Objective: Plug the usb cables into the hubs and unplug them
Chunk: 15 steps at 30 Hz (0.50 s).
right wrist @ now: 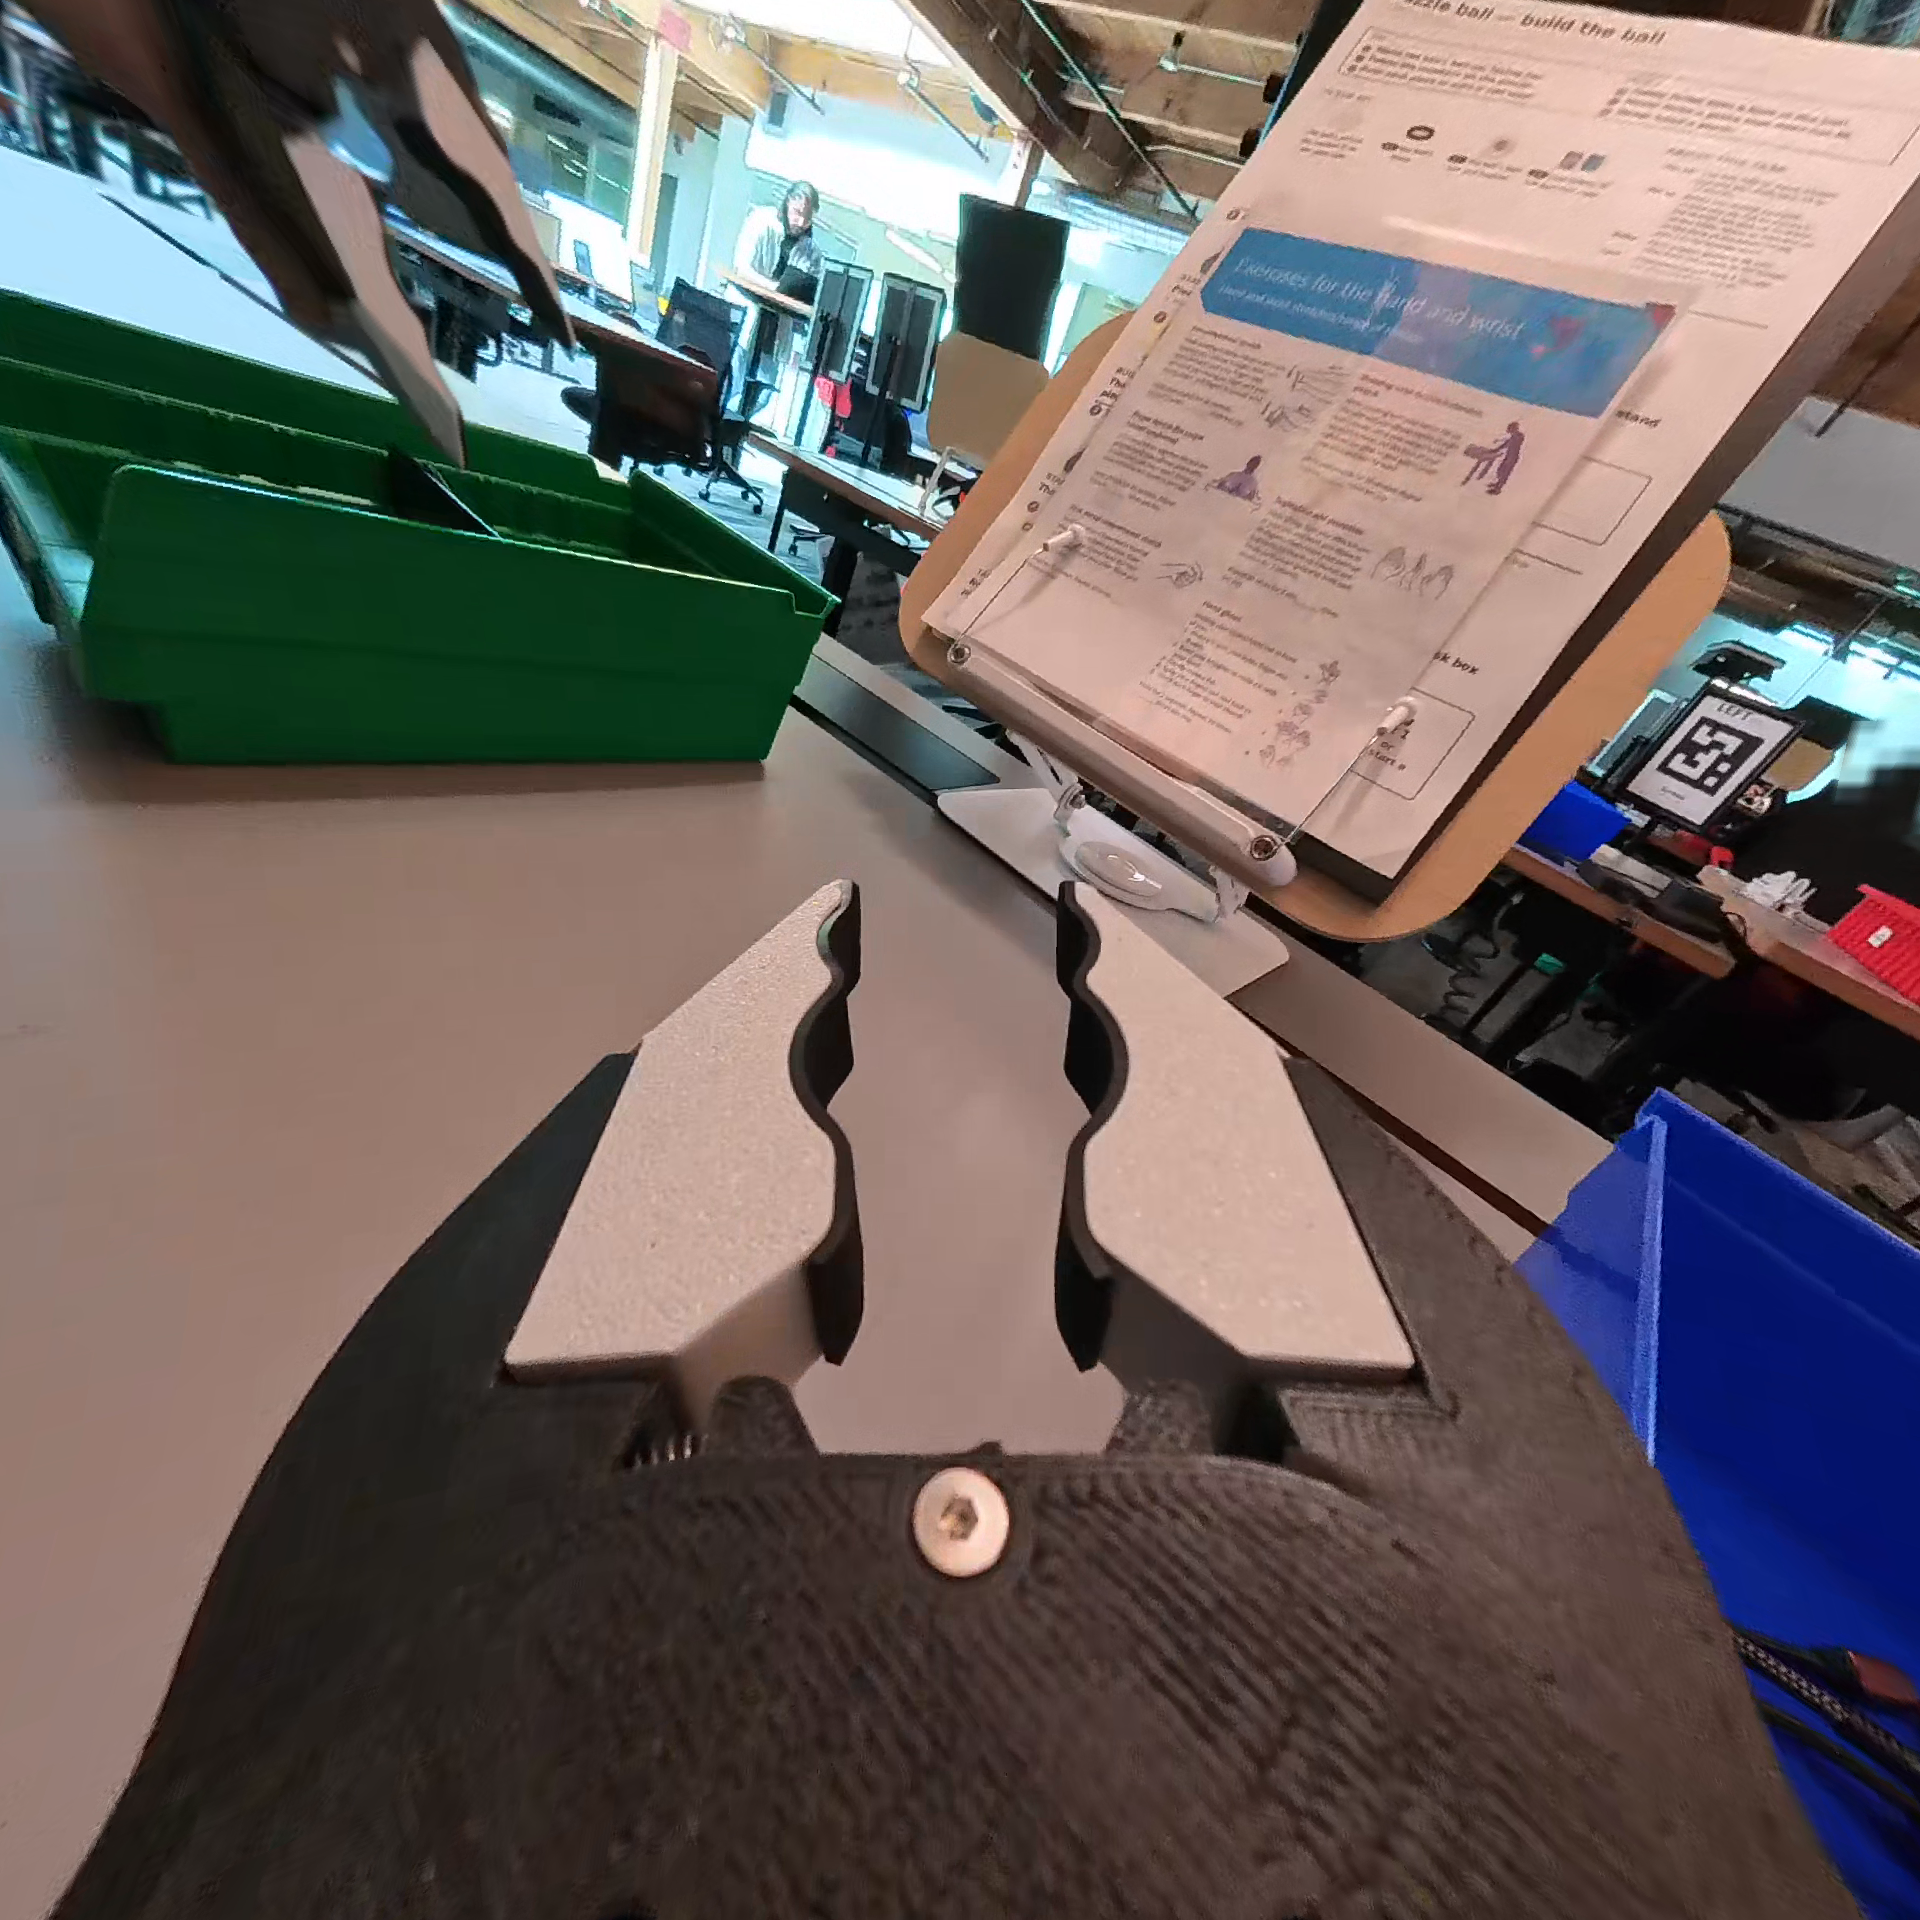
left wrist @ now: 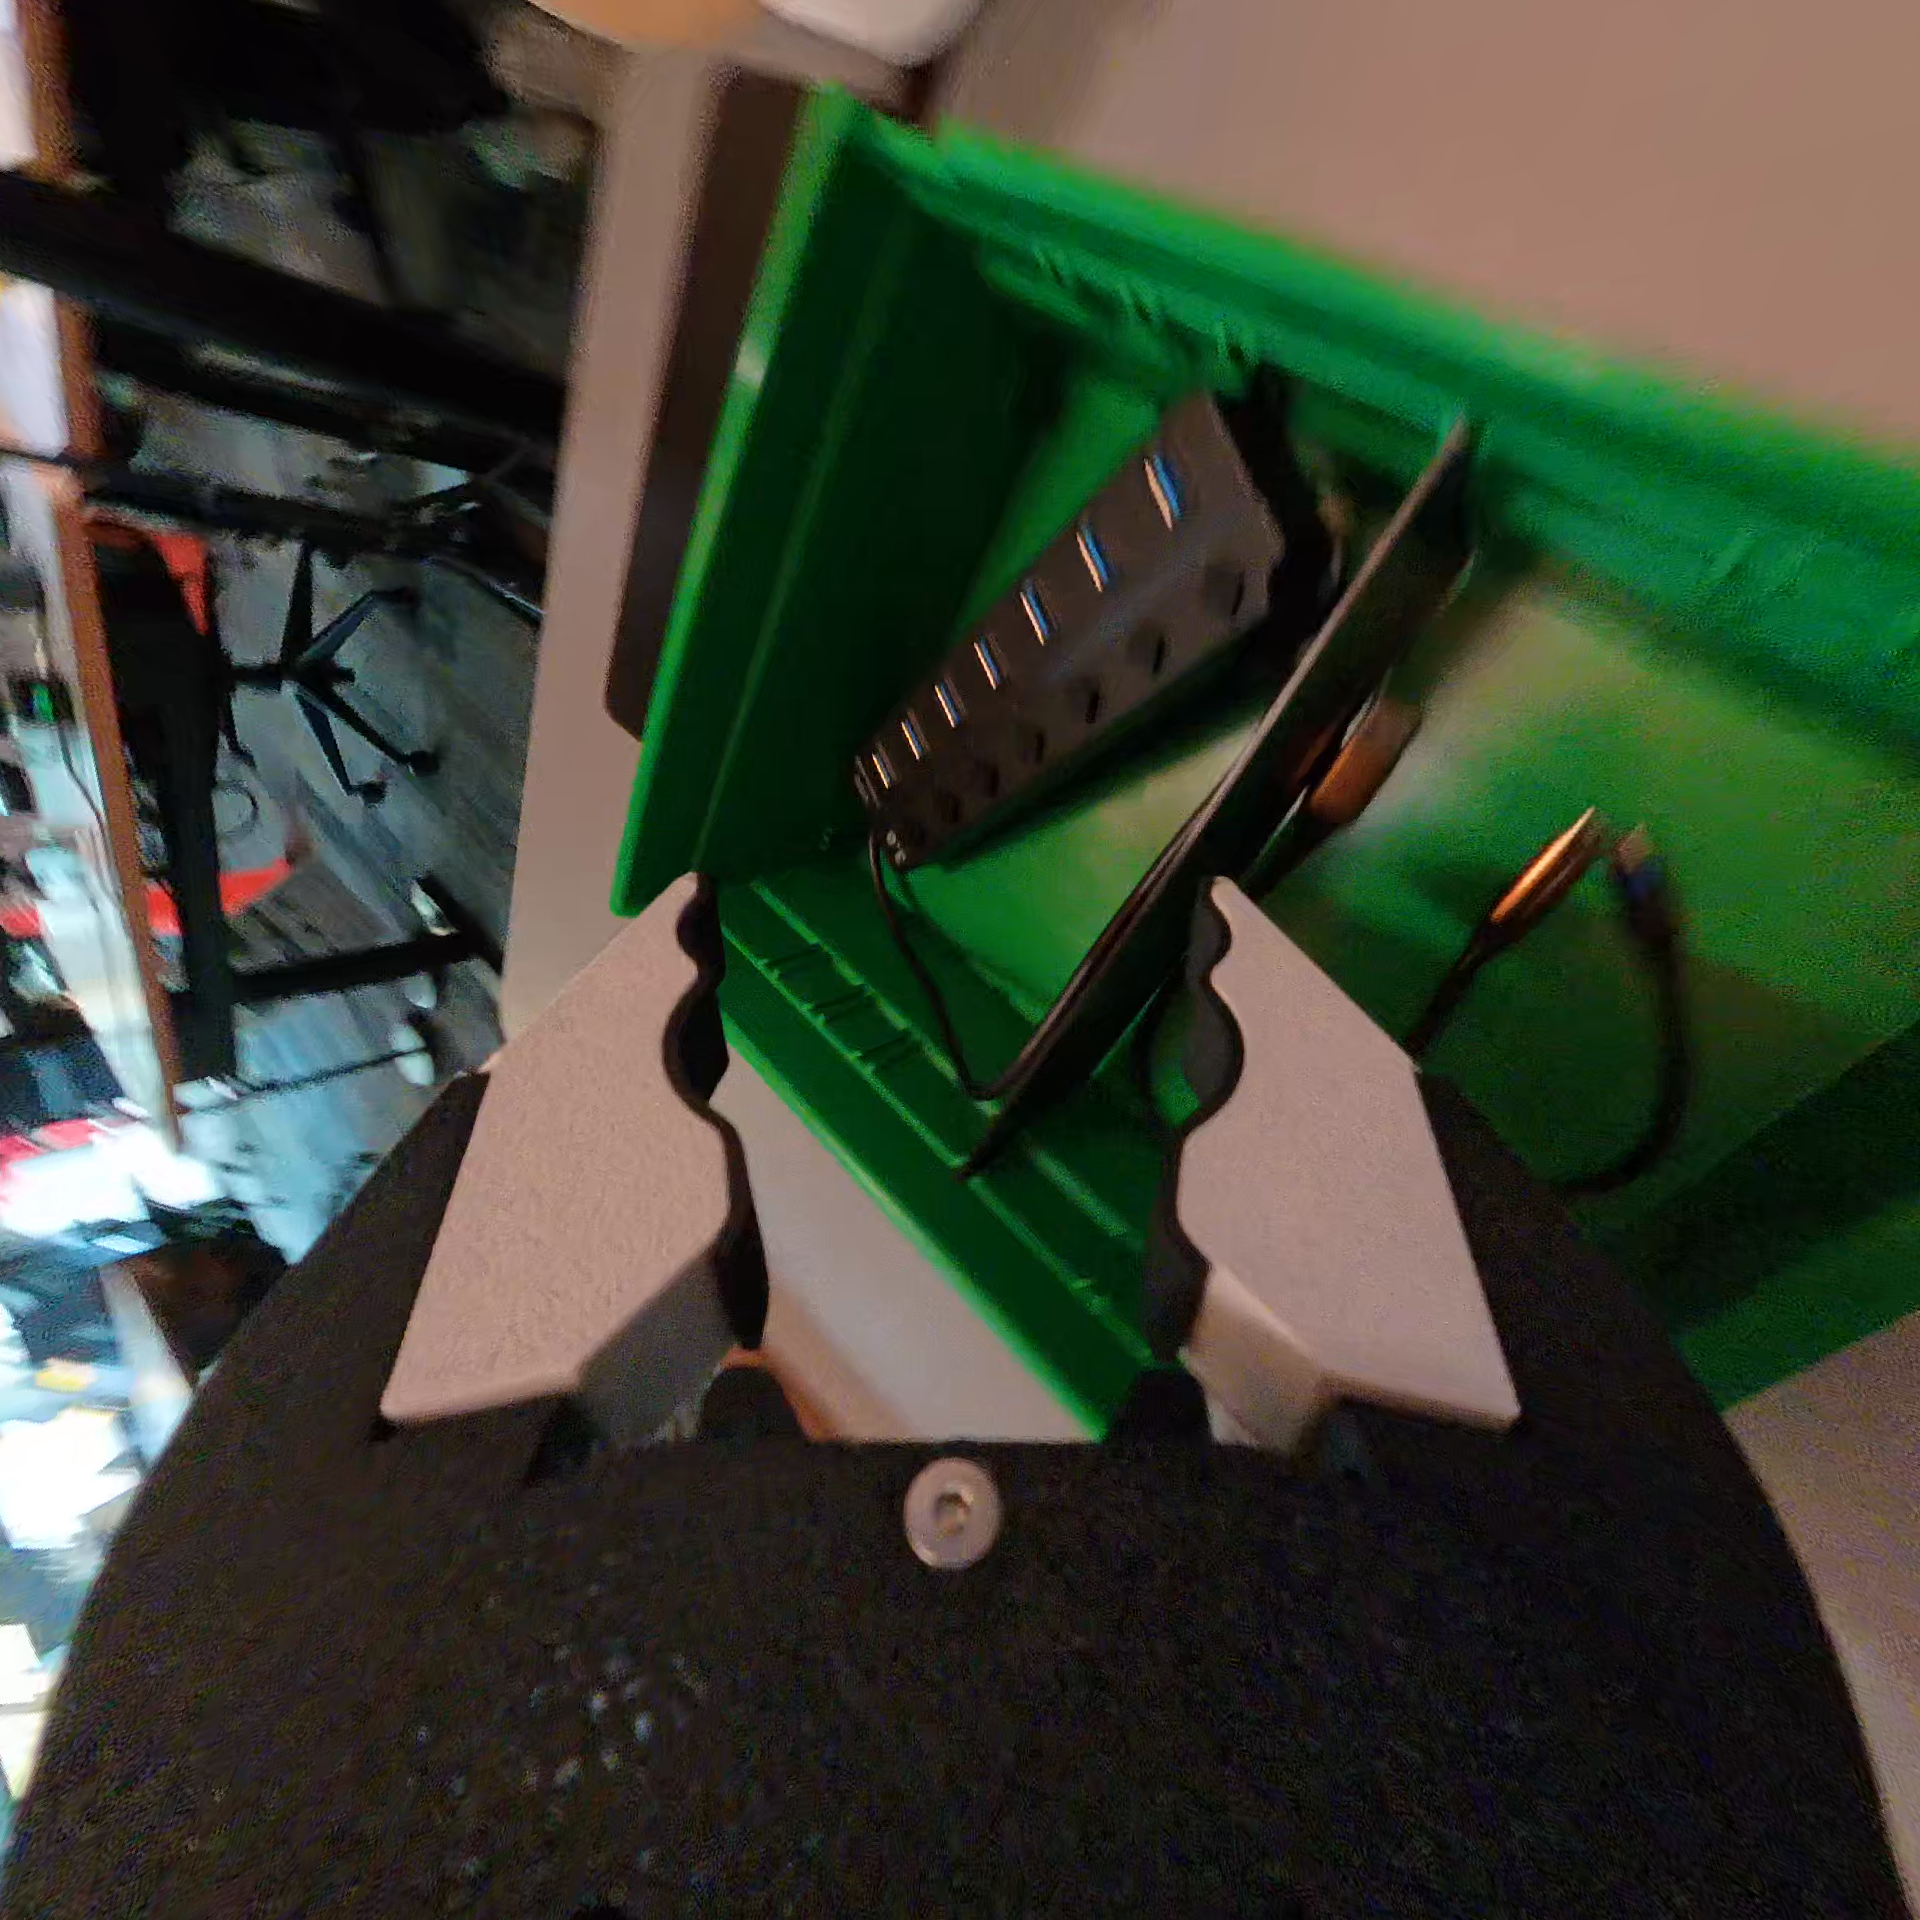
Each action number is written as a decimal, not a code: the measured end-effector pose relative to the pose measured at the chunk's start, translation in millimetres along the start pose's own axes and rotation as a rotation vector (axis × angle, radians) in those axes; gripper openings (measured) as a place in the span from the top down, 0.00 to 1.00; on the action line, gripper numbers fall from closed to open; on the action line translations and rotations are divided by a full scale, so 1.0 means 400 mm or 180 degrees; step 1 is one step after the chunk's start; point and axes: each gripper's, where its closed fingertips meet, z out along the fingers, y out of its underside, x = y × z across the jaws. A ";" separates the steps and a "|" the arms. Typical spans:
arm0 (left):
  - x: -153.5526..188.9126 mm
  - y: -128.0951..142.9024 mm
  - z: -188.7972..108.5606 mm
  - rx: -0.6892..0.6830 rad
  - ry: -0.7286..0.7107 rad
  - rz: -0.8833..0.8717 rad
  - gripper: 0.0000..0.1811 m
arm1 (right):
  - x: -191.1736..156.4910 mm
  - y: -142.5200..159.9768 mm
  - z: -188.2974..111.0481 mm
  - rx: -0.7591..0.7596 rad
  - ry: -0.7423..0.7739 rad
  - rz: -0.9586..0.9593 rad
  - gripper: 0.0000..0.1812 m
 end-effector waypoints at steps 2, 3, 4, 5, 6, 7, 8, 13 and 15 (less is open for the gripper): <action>-0.011 0.032 0.064 -0.0320 0.0092 0.0773 0.48 | 0.001 0.008 0.000 -0.0044 -0.0033 0.0054 0.80; -0.008 0.038 0.090 -0.0380 0.0189 0.1076 0.44 | 0.005 0.014 -0.001 -0.0071 -0.0022 0.0079 0.80; -0.003 0.036 0.113 -0.0418 0.0302 0.1231 0.42 | 0.008 0.019 -0.002 -0.0091 -0.0023 0.0094 0.80; 0.001 0.034 0.134 -0.0496 0.0417 0.1287 0.38 | 0.010 0.024 -0.003 -0.0109 -0.0028 0.0108 0.80; 0.000 0.033 0.151 -0.0595 0.0511 0.1322 0.33 | 0.013 0.026 -0.004 -0.0118 -0.0020 0.0121 0.80; -0.002 0.031 0.164 -0.0682 0.0606 0.1364 0.29 | 0.015 0.028 -0.004 -0.0127 -0.0016 0.0137 0.80; -0.006 0.031 0.169 -0.0762 0.0724 0.1358 0.26 | 0.015 0.031 -0.004 -0.0144 -0.0026 0.0157 0.80; -0.008 0.001 0.147 -0.0801 0.1187 0.1174 0.34 | 0.017 0.050 -0.007 -0.0253 -0.0014 0.0119 0.80; -0.015 -0.022 0.137 -0.0699 0.1192 0.1252 0.34 | 0.019 0.047 -0.009 -0.0221 -0.0006 0.0146 0.80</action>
